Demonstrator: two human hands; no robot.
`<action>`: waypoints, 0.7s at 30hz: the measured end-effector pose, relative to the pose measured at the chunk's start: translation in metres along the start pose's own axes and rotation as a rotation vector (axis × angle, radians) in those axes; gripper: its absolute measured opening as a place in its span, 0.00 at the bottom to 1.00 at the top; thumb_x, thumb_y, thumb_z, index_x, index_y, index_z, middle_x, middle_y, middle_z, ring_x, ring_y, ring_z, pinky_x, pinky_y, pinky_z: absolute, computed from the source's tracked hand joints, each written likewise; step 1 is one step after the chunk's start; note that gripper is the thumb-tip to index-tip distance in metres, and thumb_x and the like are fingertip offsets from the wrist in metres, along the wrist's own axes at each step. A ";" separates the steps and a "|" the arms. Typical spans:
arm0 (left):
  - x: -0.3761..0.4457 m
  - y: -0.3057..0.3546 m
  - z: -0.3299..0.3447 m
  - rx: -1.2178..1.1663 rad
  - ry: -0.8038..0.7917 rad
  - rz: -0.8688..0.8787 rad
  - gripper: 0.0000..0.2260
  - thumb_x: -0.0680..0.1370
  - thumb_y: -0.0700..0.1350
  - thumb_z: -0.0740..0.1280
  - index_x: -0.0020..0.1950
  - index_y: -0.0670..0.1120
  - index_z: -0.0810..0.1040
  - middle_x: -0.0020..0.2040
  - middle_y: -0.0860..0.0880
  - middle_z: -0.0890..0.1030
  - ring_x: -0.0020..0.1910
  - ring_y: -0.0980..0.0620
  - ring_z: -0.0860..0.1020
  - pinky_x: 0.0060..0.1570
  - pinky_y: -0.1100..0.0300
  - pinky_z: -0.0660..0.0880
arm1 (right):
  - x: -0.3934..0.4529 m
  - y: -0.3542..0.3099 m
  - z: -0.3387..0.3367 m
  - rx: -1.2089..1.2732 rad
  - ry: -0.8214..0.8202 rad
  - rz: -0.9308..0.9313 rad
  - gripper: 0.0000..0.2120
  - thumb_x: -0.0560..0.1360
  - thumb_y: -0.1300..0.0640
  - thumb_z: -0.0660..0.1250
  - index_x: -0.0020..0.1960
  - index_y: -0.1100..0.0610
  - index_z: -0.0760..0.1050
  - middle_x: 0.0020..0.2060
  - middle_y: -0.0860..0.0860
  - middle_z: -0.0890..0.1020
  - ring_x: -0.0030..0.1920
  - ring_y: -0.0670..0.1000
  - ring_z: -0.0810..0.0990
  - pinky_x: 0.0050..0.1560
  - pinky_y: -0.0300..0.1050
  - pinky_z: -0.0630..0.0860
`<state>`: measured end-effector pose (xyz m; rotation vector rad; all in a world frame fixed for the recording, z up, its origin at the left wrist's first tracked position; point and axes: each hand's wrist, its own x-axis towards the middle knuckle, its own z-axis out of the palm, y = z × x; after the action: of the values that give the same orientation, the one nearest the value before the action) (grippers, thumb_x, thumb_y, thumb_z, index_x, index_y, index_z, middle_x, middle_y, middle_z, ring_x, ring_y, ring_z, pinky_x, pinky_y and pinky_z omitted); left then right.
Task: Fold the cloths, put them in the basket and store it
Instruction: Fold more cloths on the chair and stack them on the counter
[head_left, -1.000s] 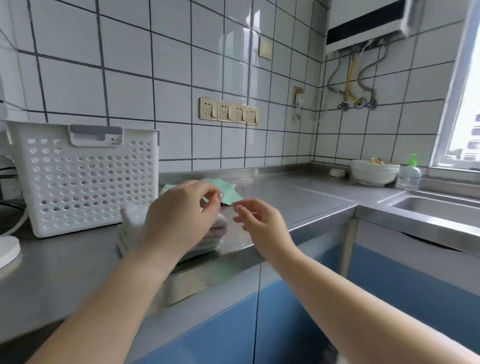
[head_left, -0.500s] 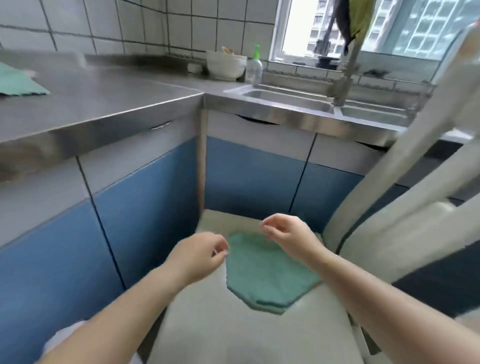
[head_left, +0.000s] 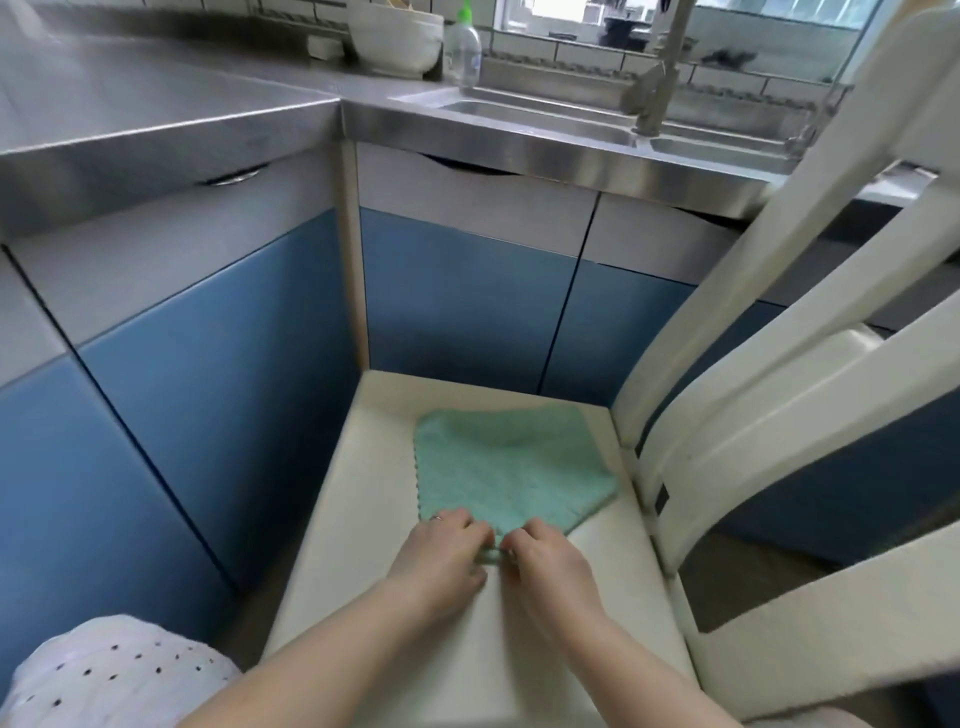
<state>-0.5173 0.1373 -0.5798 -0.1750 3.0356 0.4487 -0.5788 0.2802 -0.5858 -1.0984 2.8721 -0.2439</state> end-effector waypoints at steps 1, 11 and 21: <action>0.001 0.004 0.000 0.023 0.005 -0.018 0.16 0.74 0.51 0.63 0.61 0.51 0.72 0.59 0.48 0.73 0.60 0.45 0.70 0.57 0.54 0.68 | 0.002 0.000 0.001 -0.033 0.023 0.003 0.09 0.57 0.55 0.73 0.34 0.50 0.75 0.32 0.47 0.75 0.32 0.50 0.77 0.26 0.40 0.62; 0.010 0.012 -0.024 -0.342 0.243 -0.001 0.08 0.80 0.47 0.58 0.53 0.47 0.74 0.49 0.49 0.80 0.50 0.47 0.76 0.50 0.55 0.69 | 0.013 0.015 -0.039 0.396 0.207 0.006 0.08 0.74 0.53 0.67 0.49 0.56 0.75 0.45 0.49 0.79 0.47 0.49 0.77 0.47 0.43 0.70; 0.009 0.012 -0.083 -0.844 0.402 -0.036 0.08 0.79 0.41 0.58 0.49 0.55 0.71 0.48 0.55 0.75 0.48 0.58 0.74 0.47 0.64 0.71 | 0.020 -0.005 -0.082 0.709 0.307 0.012 0.23 0.73 0.63 0.65 0.65 0.47 0.67 0.52 0.44 0.78 0.50 0.44 0.76 0.48 0.34 0.69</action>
<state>-0.5320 0.1238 -0.4980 -0.3914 2.9503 1.8540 -0.5996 0.2740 -0.5043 -0.9447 2.6244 -1.3982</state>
